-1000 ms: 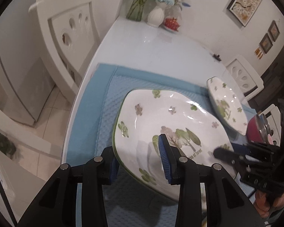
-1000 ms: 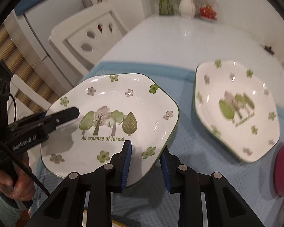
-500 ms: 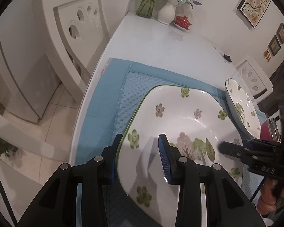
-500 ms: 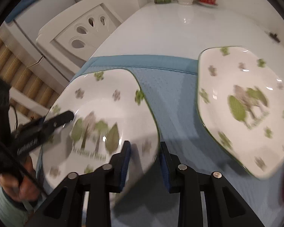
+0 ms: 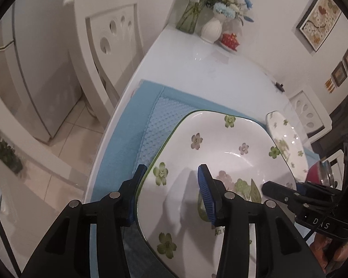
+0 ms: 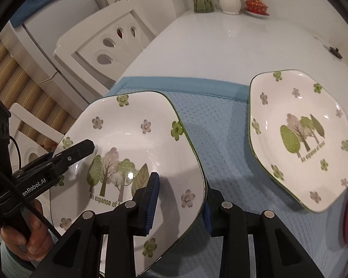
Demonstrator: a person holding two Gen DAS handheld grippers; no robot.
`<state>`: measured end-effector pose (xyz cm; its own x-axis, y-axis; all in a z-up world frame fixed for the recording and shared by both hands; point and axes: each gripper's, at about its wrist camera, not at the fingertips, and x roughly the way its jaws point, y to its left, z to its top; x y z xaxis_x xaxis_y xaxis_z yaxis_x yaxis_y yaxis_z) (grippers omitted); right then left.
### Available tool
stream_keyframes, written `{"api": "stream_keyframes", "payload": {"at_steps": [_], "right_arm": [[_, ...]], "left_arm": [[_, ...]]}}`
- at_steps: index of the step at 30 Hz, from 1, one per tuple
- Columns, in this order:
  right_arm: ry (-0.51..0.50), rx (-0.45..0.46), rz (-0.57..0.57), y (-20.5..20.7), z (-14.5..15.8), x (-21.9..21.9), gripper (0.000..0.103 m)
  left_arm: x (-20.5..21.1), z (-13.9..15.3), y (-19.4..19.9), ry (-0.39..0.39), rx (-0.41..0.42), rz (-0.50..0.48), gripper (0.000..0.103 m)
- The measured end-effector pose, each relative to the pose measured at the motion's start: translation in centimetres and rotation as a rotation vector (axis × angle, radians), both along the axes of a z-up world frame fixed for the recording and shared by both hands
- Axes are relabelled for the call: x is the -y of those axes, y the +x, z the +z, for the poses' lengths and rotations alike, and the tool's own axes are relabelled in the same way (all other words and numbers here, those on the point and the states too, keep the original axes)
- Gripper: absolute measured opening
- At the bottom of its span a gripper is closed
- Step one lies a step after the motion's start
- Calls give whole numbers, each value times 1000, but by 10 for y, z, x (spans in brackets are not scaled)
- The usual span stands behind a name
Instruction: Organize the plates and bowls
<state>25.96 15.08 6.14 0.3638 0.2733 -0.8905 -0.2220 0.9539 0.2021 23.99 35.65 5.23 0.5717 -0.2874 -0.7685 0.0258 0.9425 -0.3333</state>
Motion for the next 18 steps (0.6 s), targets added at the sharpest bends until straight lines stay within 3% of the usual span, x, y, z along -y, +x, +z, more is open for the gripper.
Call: {"api": "stream_keyframes", "payload": {"at_steps": [11,18], "right_arm": [[45,-10,-61,-67,56,14,32],[48,-45,-118,-134,65,44,32]], "left_arm": [[17,55,-70,-13,53,-29,40],[42,57,-128,-8,8,-50,40]]}}
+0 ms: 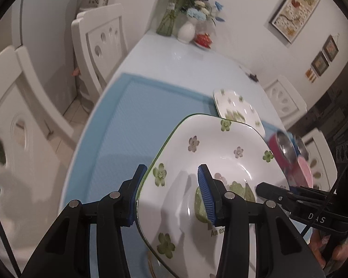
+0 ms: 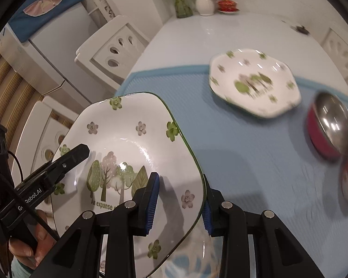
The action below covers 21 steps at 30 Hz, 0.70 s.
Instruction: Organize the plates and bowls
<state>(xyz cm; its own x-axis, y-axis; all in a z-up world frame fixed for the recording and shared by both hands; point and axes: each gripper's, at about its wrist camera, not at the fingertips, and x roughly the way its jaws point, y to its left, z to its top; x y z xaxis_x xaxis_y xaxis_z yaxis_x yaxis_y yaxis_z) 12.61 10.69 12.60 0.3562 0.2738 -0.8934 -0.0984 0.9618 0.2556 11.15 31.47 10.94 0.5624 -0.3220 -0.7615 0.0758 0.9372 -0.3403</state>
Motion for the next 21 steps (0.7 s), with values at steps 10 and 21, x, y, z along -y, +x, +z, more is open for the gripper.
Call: {"api": "stream_keyframes", "payload": {"at_steps": [10,21], "right_arm": [[-10,-124,2,-83,-34,30,32],[-37,-166,-3,-99,-59,38,32]], "left_arm": [[23,-34,-71,38,-116,-11,40],[35,-63,-91,79,-158,-29,40]]}}
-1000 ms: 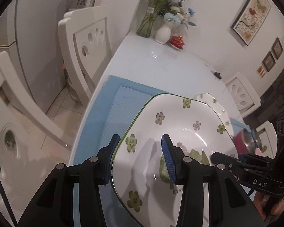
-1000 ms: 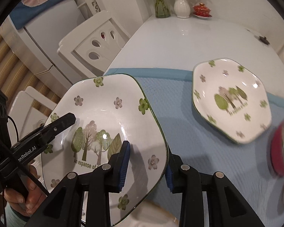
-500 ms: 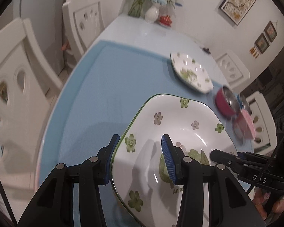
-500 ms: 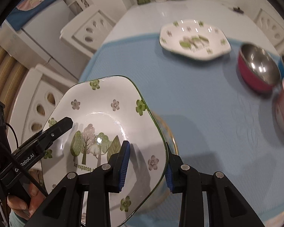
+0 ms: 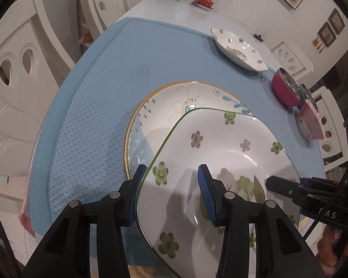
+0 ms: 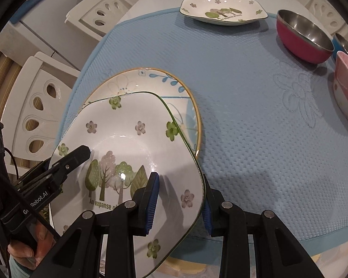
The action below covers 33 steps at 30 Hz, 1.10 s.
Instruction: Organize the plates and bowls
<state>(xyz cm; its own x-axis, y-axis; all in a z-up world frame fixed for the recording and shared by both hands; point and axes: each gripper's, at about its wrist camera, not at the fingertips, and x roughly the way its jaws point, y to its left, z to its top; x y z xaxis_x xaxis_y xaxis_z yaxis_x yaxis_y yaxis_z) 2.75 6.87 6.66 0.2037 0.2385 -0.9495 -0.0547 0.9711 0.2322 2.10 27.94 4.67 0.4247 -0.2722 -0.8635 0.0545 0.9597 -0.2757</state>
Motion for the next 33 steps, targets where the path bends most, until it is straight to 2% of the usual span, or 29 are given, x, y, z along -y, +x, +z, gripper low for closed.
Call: {"api": "stream_keyframes", "payload": {"at_steps": [12,18,25,28,33], "right_arm": [[-73,-41,-24,9,-8,-13,32],[-41,-65,-51,11,-7,-12,32],[-41,-30,-71,15,6,-8,32],[-31,-16,-89,17,14,-5,32],[-8,31,-128,25,36,8,32]], "left_arm": [[0,2,15,38,1,-24,41],[-2,2,22,35,-11,-46,41],[-13,11,30,2,6,-48,43],[-24,21,36,28,40,-17,43],[-56,50,50,14,107,35,43]]}}
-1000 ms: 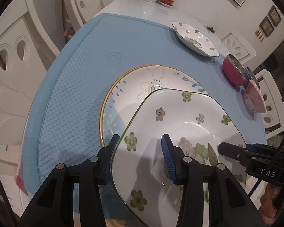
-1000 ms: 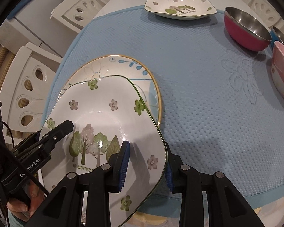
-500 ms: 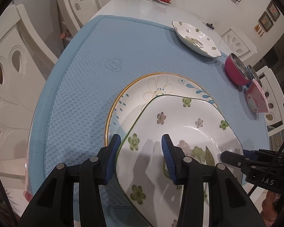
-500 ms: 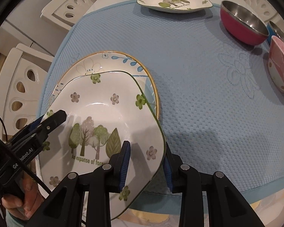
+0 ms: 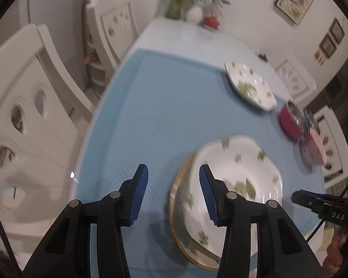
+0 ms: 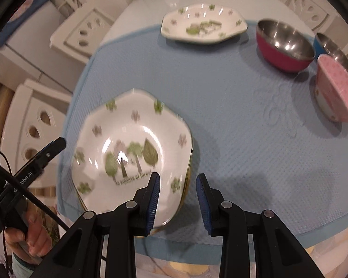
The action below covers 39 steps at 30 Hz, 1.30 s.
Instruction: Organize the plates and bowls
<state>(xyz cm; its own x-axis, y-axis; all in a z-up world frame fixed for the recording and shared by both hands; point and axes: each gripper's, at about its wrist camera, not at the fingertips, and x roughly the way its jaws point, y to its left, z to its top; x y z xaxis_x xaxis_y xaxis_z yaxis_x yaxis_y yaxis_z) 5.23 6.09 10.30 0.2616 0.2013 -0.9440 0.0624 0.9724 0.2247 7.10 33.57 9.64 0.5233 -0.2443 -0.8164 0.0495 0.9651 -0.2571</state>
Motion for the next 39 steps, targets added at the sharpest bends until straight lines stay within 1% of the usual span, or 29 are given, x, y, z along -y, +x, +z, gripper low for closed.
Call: {"api": "stream_keyframes", "payload": {"at_steps": [2,6,9,11,13,15,17,19,22,25,28,33,35,39], "right_arm": [[8,36,-15,7,14,6,32],[25,130,-51,17,42,17,32],[35,204,-72,20,64,25,32],[35,239,-83,23,74,27,32],[26,258,-91,27,80,23,32],[10,257,-91,35,80,22,32],[-4,238,-93,42,73,23,32],[5,202,-105,50,58,25,32],[-58,111,-100,62,18,18,32],[-84,46,-92,69,-15,11,32],[-109,-6,-94,73,-39,6,32],[-118,-47,-68,79,-54,1,32],[-126,-54,-44,80,-54,-1,32],[-97,-60,8,78,-51,-9,32]], "left_arm": [[-14,13,7,-9,34,20,43],[-28,37,17,-8,104,40,43],[-33,55,25,-15,159,39,43],[-37,65,30,-40,186,27,43],[-39,72,35,-55,204,20,45],[-38,77,38,-53,223,6,45],[-36,79,41,-46,234,-3,46],[-34,77,43,-48,232,-5,46],[-35,70,47,-65,208,0,46],[-36,60,50,-78,178,8,46],[-37,55,53,-82,162,9,46],[-37,50,60,-78,147,2,46],[-36,48,62,-80,140,0,46],[-30,41,72,-96,117,-12,46]]}}
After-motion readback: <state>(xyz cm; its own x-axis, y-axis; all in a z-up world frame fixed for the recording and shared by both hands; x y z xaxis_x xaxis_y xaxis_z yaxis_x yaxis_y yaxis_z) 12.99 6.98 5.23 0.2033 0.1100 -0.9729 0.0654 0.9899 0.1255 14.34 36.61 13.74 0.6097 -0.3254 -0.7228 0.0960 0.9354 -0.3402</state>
